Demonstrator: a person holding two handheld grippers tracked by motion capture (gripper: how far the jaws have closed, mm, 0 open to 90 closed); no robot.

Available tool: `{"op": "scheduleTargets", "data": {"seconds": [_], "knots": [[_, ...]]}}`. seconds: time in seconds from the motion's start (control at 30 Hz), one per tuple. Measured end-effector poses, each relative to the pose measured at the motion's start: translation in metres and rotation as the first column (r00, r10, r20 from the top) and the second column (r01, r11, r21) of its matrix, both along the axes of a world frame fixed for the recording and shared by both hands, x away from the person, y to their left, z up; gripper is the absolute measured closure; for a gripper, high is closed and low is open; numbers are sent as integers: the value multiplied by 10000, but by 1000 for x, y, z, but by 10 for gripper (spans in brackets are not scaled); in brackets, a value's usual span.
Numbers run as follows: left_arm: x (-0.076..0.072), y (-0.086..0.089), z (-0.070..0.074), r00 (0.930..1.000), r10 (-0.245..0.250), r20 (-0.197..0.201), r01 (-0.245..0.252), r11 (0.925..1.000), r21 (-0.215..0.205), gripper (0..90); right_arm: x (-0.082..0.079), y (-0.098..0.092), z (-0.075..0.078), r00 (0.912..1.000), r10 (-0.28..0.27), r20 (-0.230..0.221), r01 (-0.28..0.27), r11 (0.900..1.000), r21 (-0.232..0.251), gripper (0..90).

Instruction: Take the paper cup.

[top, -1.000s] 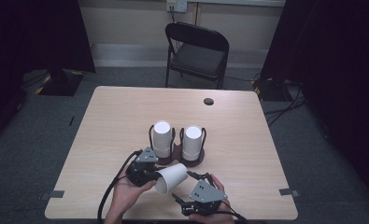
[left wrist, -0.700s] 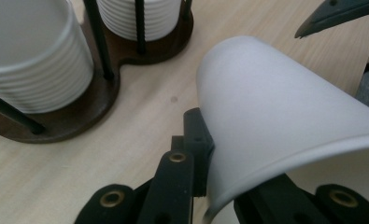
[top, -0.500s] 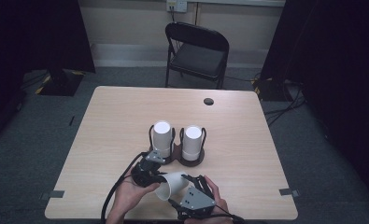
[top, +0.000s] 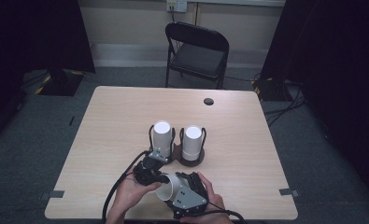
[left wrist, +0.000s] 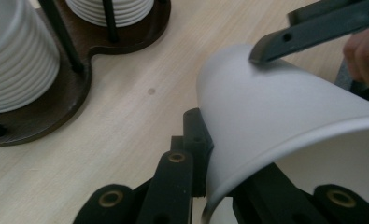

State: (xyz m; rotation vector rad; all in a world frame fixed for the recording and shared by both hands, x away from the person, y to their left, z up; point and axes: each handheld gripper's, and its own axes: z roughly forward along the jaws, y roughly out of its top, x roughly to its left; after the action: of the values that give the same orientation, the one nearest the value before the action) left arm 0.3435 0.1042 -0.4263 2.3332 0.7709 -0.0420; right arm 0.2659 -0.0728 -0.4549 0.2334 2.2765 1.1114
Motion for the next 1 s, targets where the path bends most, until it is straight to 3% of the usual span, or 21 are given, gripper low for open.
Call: {"op": "scheduleTargets", "data": {"seconds": [0.37,0.5,0.6,0.8,0.9,1.0], "knots": [[0,-1,1,9999,4,113,-7,9998,209,879,3,5,-2,9999,36,111,-35,9999,-102,142],[1,-2,1,9999,-102,1,102,9999,139,880,4,6,-3,9999,86,126,-84,9999,-118,147],[0,-4,1,9999,-147,-33,146,9998,-148,880,5,7,-3,9999,135,71,-135,9999,-108,147],[0,-8,1,9991,-409,-104,408,9992,-28,880,10,11,-4,9997,228,-104,-230,9996,-152,149],[0,-8,1,9993,-371,-51,372,9992,130,880,10,12,-5,9991,311,-302,-307,9995,111,170],[0,-8,1,9992,-392,-81,392,9992,13,879,7,13,-4,9995,289,-87,-287,9994,190,186]]}}
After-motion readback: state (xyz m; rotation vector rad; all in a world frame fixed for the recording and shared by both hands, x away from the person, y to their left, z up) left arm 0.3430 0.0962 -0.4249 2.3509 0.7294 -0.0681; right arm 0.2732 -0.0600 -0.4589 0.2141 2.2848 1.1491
